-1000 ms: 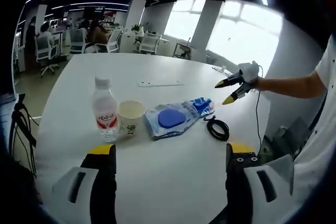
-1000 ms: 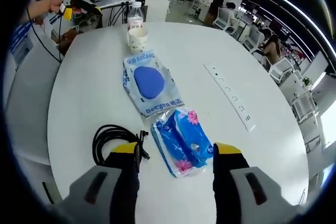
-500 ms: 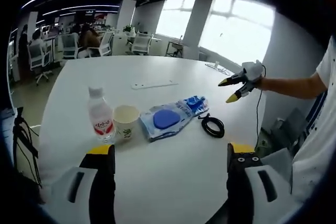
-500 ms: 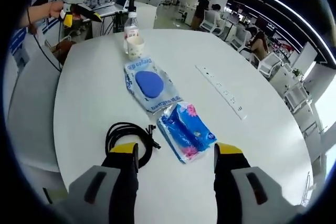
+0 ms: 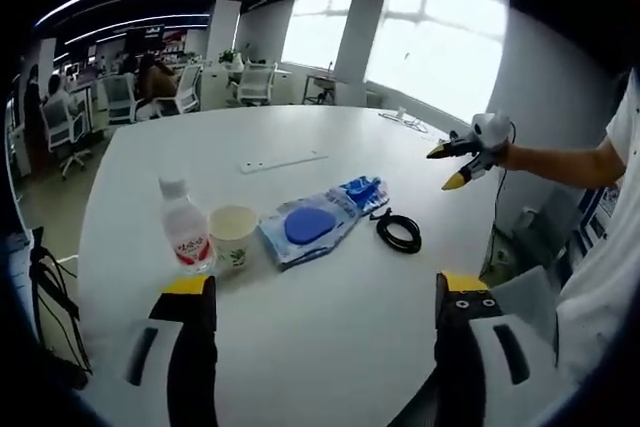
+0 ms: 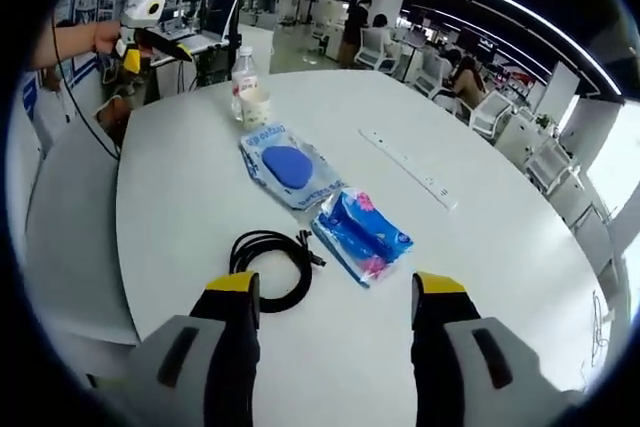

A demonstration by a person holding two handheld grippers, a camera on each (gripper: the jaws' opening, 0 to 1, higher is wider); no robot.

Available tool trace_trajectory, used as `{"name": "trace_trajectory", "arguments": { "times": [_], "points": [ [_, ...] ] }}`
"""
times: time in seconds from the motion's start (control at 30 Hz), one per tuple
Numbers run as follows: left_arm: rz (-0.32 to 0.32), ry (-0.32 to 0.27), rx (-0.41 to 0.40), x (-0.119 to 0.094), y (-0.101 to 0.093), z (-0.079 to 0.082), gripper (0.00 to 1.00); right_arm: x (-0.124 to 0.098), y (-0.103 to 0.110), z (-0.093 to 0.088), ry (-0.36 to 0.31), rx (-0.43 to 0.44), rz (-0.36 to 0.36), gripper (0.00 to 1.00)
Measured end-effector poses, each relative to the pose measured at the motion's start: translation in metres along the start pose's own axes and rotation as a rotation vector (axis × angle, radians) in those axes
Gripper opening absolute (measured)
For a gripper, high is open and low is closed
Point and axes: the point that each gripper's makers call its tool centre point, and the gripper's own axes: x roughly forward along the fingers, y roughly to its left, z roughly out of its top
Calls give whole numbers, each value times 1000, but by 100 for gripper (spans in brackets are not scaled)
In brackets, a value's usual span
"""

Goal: Arrange the tabletop items into an orderly group along one side of the table until the central work area is clear of visible clutter.

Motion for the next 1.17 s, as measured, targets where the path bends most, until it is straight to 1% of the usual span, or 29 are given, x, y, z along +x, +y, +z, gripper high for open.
{"name": "trace_trajectory", "arguments": {
  "times": [0.17, 0.27, 0.43, 0.6, 0.63, 0.73, 0.93, 1.03, 1.17],
  "points": [
    [0, 11, 18, -1, -1, -3, 95, -12, 5, -3, -29, 50, -22, 64],
    [7, 17, 27, -3, 0, -7, 96, -21, 10, -4, -65, 105, -29, 66],
    [13, 44, 39, -4, 1, -19, 99, -29, 22, -10, -83, 146, -32, 69],
    [18, 55, 37, -6, 2, -27, 100, -36, 35, -17, -97, 176, -29, 72],
    [17, 56, 32, -7, 2, -28, 100, -35, 32, -17, -97, 181, -29, 72],
    [19, 64, 34, -6, 3, -28, 100, -37, 35, -19, -103, 200, -25, 74],
    [23, 59, 24, -4, 4, -27, 100, -42, 45, -22, -123, 244, -17, 78],
    [24, 75, 29, -2, 3, -32, 100, -44, 50, -24, -128, 262, -17, 81],
    [26, 71, 15, -3, 2, -35, 100, -46, 56, -27, -132, 280, -18, 82]
  ]
}}
